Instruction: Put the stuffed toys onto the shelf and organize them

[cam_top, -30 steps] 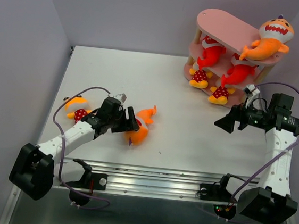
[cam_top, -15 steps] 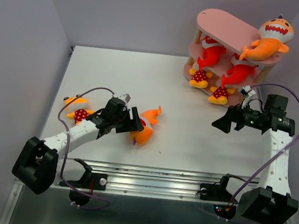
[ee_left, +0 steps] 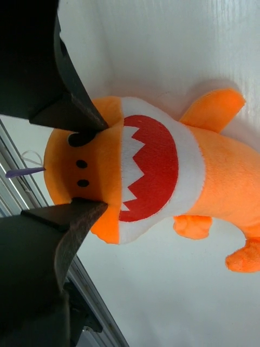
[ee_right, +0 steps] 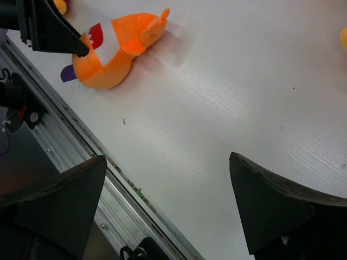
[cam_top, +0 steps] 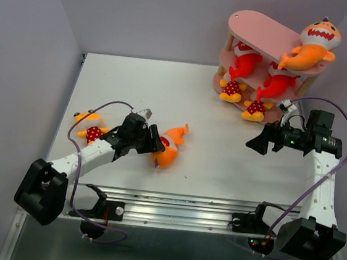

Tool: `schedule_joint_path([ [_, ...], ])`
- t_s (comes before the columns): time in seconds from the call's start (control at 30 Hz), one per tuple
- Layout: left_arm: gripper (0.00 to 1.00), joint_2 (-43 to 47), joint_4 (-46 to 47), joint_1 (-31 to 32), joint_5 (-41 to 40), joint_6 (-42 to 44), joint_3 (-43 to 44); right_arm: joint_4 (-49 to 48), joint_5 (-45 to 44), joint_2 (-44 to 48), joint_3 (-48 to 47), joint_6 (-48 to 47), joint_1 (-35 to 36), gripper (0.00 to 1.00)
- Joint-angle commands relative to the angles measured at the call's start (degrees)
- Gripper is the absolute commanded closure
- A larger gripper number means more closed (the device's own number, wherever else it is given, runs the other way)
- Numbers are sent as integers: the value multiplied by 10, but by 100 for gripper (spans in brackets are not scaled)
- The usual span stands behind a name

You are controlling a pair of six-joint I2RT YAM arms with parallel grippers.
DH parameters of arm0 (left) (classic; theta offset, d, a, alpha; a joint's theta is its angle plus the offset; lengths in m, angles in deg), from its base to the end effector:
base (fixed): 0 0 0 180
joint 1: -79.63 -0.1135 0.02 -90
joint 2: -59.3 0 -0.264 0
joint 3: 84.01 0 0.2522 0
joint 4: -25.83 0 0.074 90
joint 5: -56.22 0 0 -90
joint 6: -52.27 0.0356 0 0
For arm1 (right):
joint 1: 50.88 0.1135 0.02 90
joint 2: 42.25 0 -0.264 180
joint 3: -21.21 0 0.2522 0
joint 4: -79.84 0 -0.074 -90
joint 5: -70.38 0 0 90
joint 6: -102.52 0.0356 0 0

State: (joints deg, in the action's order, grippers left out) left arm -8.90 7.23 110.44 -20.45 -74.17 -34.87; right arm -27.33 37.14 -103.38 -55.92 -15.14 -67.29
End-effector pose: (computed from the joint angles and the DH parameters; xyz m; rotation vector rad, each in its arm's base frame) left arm 0.2074 -0.1332 0.2099 0.0194 2.3618 -0.8711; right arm 0.1870 -0.0240 0.3359 -0.5497 2.0856 0.8285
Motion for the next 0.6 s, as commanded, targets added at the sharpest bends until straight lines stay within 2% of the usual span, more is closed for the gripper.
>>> schedule_joint_path([
  [0.0,43,0,20,4,18,10,-14,-17,0,12,-3,-7,5,0],
  [0.13,63,-9,38,4,36,12,-20,-10,-1,11,-8,-11,5,0],
  [0.17,74,-12,41,5,39,14,-21,-9,-1,11,-9,-13,5,0],
  [0.37,97,-7,44,4,57,25,-24,-4,-2,10,-8,-17,5,0],
  [0.57,100,2,64,4,81,52,-25,-4,-1,8,-8,-18,5,0],
])
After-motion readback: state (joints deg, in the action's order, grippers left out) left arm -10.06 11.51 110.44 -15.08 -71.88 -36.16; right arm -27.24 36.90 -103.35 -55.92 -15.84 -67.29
